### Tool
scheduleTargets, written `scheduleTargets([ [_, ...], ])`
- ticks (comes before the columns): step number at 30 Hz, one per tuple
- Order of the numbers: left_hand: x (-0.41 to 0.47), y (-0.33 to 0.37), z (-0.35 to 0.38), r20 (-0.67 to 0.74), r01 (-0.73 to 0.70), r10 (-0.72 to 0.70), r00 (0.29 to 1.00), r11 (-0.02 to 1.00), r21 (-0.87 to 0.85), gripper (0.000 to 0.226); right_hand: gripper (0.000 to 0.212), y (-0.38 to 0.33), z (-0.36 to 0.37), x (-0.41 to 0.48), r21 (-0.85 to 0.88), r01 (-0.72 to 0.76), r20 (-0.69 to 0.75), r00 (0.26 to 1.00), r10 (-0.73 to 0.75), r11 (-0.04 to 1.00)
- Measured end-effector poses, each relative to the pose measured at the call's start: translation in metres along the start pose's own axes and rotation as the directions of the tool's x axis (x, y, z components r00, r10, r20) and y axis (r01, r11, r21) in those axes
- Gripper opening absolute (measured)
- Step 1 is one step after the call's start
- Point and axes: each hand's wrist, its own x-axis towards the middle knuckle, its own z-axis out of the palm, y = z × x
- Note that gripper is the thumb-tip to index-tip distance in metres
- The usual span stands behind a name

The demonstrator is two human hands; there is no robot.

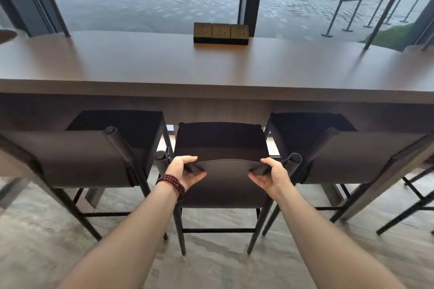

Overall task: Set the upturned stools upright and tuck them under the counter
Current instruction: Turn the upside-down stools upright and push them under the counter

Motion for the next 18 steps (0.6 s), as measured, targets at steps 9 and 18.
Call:
scheduleTargets([
  [9, -0.028, 0.015, -0.021, -0.049, -0.001, 0.004, 0.999, 0.999, 0.046, 0.03, 0.018, 0.018, 0.022, -0.036, -0.072, -0.028, 0.001, 1.0, 0.028, 0.997],
  [18, -0.09, 0.029, -0.066, -0.023, -0.093, 0.096, 0.995, 0.989, 0.112, 0.042, 0.054, 0.064, 0.09, -0.096, -0.247, -0.126, 0.147, 0.975, 0.166, 0.961],
])
